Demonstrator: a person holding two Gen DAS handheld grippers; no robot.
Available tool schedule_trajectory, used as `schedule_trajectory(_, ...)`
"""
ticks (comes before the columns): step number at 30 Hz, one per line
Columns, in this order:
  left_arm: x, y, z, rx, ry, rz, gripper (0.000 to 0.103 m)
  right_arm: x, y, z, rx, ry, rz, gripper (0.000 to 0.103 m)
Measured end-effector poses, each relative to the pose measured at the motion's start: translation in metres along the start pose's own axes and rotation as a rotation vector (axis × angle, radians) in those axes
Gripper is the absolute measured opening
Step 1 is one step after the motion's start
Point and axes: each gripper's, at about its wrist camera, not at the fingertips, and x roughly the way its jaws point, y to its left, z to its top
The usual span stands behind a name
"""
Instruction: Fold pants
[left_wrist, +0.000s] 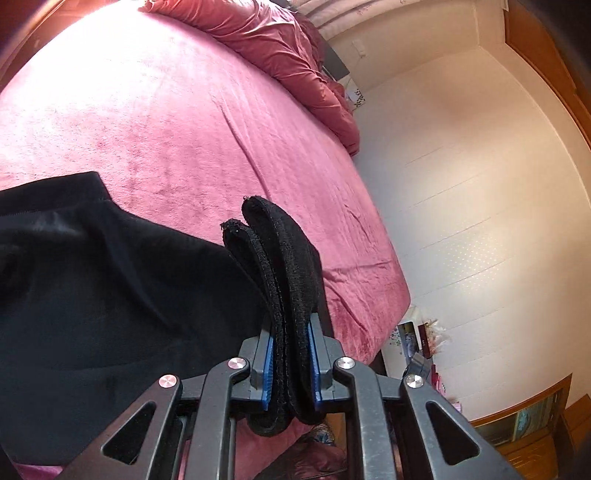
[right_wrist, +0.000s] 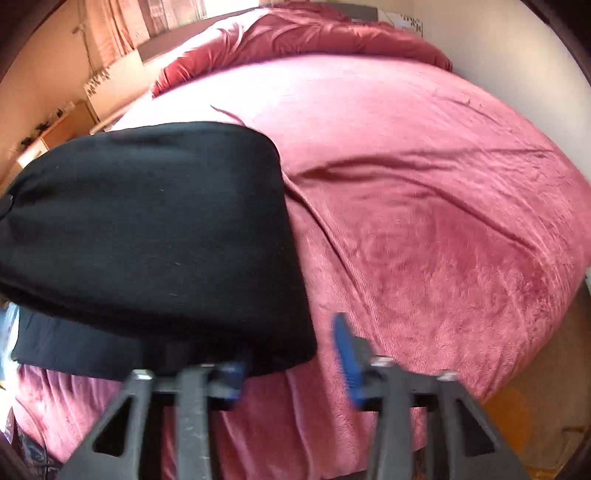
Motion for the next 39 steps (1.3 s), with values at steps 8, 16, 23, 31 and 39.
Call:
schedule_trajectory(8,0.024,0.093,-0.051,-0.162,0.096,0.186,0.014,0.028,0.012,-0.009,-0.036,0.071,0.010,0.023)
schedule_trajectory(16,0.012,0.078,-0.047,-0.083,0.064,0.174,0.027,0.019,-0.007,-0.003,-0.037,0.123,0.021,0.053)
schedule_trajectory(23,0.000,0.092,-0.030,-0.205,0.003,0.102,0.034,-0.018,-0.022,0.014,-0.096,0.065,-0.024,0.054)
schedule_trajectory(31,0.017,0.084,-0.014,-0.169,0.010,0.134,0.031,-0.015,0.046,0.083,-0.124,-0.054,0.115,0.054)
schedule_trajectory(39,0.003,0.041,-0.025,0.133,-0.072,0.328,0.012,0.047,0.086,0.118,-0.117,0.011,0.082,0.056)
